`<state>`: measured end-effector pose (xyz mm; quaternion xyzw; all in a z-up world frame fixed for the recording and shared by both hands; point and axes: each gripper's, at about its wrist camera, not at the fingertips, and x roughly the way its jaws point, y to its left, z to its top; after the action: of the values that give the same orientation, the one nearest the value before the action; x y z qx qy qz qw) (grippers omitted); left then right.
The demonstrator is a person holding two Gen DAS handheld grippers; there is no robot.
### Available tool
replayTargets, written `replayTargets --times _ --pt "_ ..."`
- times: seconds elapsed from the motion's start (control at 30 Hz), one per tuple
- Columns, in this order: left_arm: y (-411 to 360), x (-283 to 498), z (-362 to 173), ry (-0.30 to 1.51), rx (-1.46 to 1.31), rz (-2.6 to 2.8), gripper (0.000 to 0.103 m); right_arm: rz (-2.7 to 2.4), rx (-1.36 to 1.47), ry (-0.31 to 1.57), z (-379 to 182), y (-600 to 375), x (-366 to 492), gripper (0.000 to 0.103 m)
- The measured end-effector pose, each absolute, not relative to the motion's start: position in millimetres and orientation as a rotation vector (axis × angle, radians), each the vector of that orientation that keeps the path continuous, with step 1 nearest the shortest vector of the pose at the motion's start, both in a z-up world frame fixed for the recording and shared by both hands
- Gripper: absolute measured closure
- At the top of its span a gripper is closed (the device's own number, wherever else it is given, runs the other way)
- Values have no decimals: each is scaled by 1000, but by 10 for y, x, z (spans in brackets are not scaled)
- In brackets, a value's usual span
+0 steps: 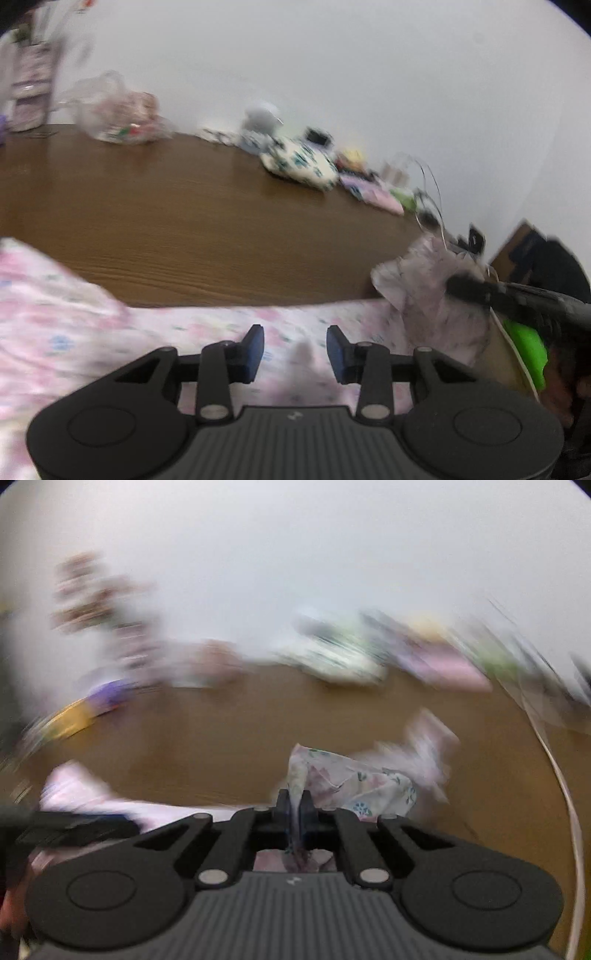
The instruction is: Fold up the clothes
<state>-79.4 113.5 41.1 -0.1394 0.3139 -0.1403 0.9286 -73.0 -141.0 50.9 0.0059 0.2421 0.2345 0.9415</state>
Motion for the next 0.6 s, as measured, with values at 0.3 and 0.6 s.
replayTargets --times 0.3,0.6 --pt "1425 -922 364 635 -413 -287 36 933 -282 613 115 -329 -790 97" --pt "1342 -844 205 698 -415 -309 45 806 -201 577 349 -755 -498 48"
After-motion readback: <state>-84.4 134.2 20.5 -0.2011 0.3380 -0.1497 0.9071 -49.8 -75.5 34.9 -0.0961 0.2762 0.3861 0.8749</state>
